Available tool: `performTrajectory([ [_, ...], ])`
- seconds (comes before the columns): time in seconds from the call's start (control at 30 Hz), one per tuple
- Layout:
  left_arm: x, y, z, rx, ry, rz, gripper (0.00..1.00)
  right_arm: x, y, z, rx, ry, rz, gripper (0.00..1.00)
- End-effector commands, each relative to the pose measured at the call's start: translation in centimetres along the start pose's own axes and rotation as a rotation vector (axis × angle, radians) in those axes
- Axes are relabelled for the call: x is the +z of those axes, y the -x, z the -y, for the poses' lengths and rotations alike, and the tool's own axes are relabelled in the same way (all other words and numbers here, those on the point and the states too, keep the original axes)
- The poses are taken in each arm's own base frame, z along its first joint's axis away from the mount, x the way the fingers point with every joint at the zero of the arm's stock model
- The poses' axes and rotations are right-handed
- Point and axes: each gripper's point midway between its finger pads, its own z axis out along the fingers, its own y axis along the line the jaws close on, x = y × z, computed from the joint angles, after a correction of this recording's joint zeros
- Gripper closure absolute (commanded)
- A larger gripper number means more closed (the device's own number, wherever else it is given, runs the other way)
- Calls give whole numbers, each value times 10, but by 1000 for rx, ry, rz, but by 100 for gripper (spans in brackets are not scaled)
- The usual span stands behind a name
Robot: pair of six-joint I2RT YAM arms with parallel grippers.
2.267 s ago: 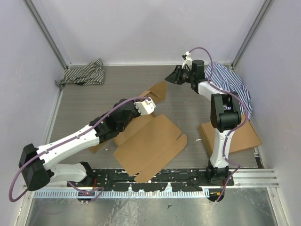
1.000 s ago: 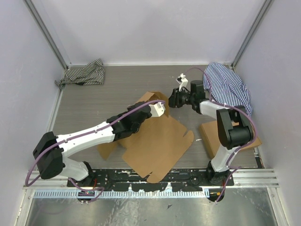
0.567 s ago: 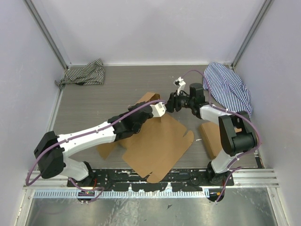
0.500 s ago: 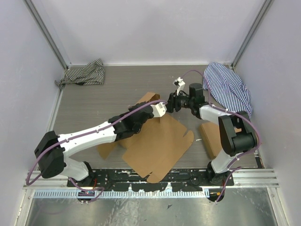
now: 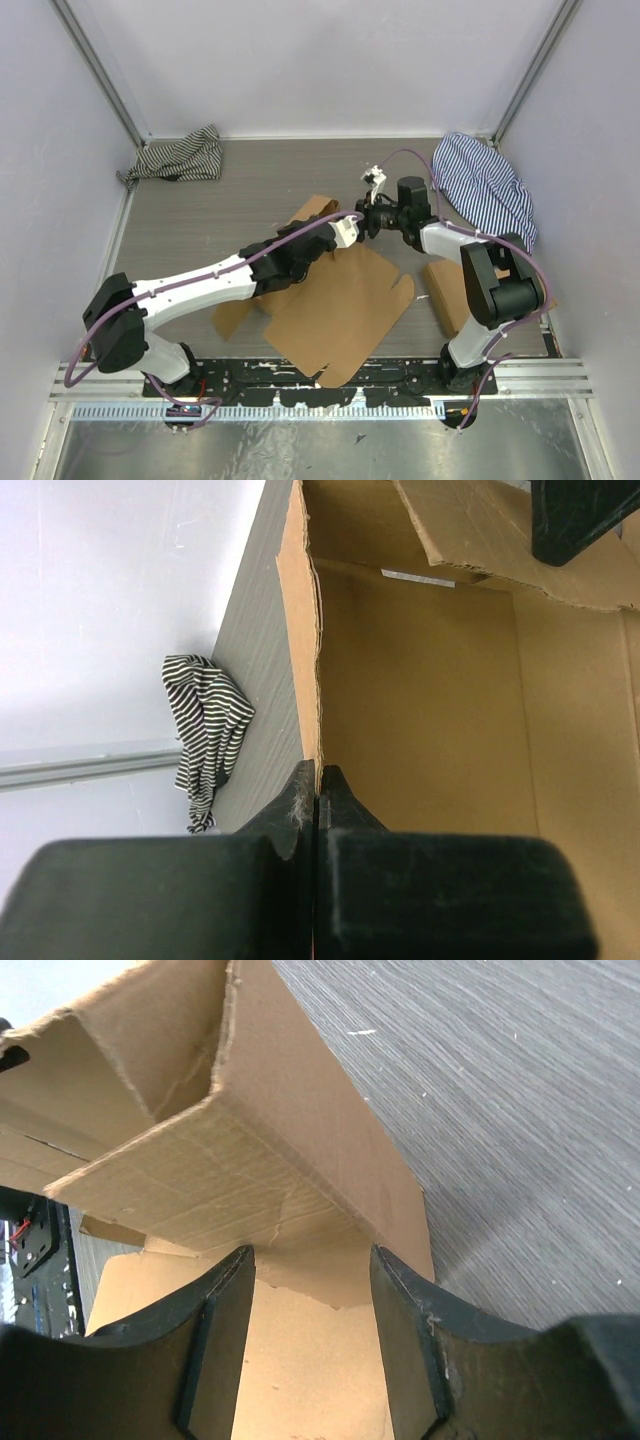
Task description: Fold the paper box
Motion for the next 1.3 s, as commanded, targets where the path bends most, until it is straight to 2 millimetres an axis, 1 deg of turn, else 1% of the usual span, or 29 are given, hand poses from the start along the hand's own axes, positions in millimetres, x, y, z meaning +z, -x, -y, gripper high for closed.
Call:
performTrajectory([
  [0.0, 3, -36, 53, 112, -173, -127, 100, 4, 24, -13, -132, 58, 70, 45],
  [0.3, 5, -42, 63, 166, -121, -164, 100, 11, 16, -12, -134, 63, 70, 45],
  [0.6, 2, -44, 66, 176, -99, -152, 99, 14, 15, -11, -194, 44, 99, 45],
  [0.8, 1, -39, 62, 159, -94, -135, 100, 12, 21, -7, -274, 11, 146, 43],
  [0.93, 0, -38, 62, 156, -94, -129, 100, 18, 21, 3, -277, 0, 105, 42],
  [1.0, 0, -38, 61, 151, -95, -125, 100, 19, 24, 5, -282, 1, 96, 43],
  [1.13, -2, -37, 59, 143, -91, -120, 100, 19, 27, 12, -282, -30, 83, 43],
  [1.27, -3, -37, 59, 135, -93, -116, 100, 16, 35, 17, -277, -38, 86, 43],
])
